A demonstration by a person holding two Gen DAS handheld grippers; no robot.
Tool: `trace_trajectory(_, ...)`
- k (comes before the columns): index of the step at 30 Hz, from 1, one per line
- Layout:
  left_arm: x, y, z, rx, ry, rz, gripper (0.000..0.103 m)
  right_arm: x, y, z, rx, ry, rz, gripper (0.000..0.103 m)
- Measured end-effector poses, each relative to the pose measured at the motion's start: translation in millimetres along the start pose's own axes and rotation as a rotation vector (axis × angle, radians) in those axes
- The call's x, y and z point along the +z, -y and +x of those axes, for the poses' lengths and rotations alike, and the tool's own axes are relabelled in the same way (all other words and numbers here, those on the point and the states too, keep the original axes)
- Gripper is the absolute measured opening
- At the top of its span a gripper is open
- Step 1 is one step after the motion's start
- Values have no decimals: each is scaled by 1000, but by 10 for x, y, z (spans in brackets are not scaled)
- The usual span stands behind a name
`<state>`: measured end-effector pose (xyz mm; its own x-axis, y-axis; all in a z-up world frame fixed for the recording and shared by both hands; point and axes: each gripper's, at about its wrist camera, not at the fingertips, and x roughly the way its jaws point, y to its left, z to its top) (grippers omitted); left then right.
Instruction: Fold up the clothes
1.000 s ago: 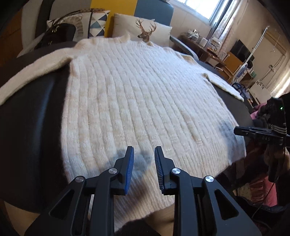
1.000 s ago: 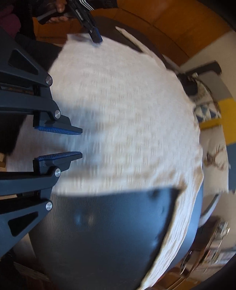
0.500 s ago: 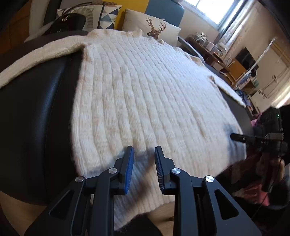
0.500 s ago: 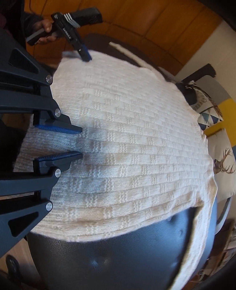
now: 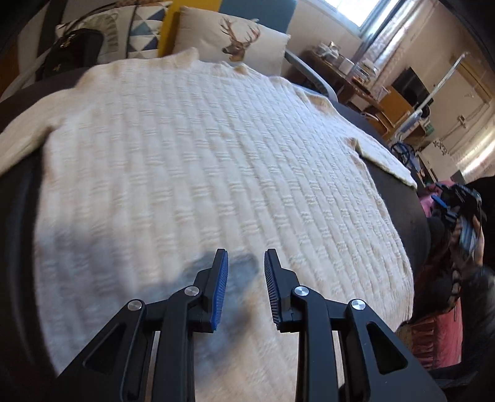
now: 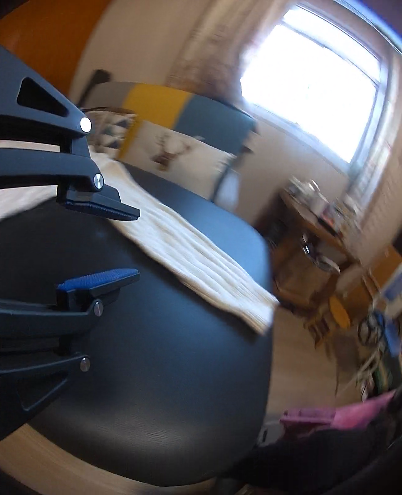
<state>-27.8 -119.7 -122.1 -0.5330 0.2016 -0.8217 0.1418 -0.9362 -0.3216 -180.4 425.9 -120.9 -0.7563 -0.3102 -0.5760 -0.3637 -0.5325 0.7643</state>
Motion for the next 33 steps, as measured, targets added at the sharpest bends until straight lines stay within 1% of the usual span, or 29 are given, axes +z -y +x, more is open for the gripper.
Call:
trace_trajectory(3,116,135,157,-6,-18,26,26,305,160,292,-32,0,74,34)
trace_trajectory(5,172,222,234,-14,-26,40,26,426,238,468,-59,8,117,34)
trace_trajectory(7,231,267,289,-24,-36,47,26,483,279,566,-75,20,127,35)
trace_trajectory(9,282,299,344,-12,-39,66,27,546,312,653,-95,20,128,35)
trace_trajectory(11,324,307,375,-6,-42,76,27,643,398,655,-101,20,137,35)
trace_trajectory(15,403,302,413,-2,-44,75,27,707,498,729,-102,25,168,35)
trace_trajectory(18,457,310,451,2,-47,79,27,709,537,725,-80,62,185,34)
trace_trajectory(20,502,323,475,6,-48,86,27,705,531,741,-77,82,167,34)
trace_trajectory(22,573,359,503,13,-44,99,27,700,475,768,-89,85,105,35)
trace_trajectory(23,613,377,523,12,-45,103,27,696,428,785,-110,75,53,29)
trace_trajectory(24,655,395,545,10,-45,105,27,697,403,801,-132,66,26,22)
trace_trajectory(25,702,414,572,7,-45,108,27,698,387,817,-152,57,8,5)
trace_trajectory(27,809,468,640,-3,-43,113,27,702,354,848,-193,40,-29,5)
trace_trajectory(30,994,606,773,-26,-42,132,27,697,329,863,-200,45,-59,5)
trace_trajectory(33,1143,802,924,-27,-40,181,31,710,329,823,-110,65,-39,5)
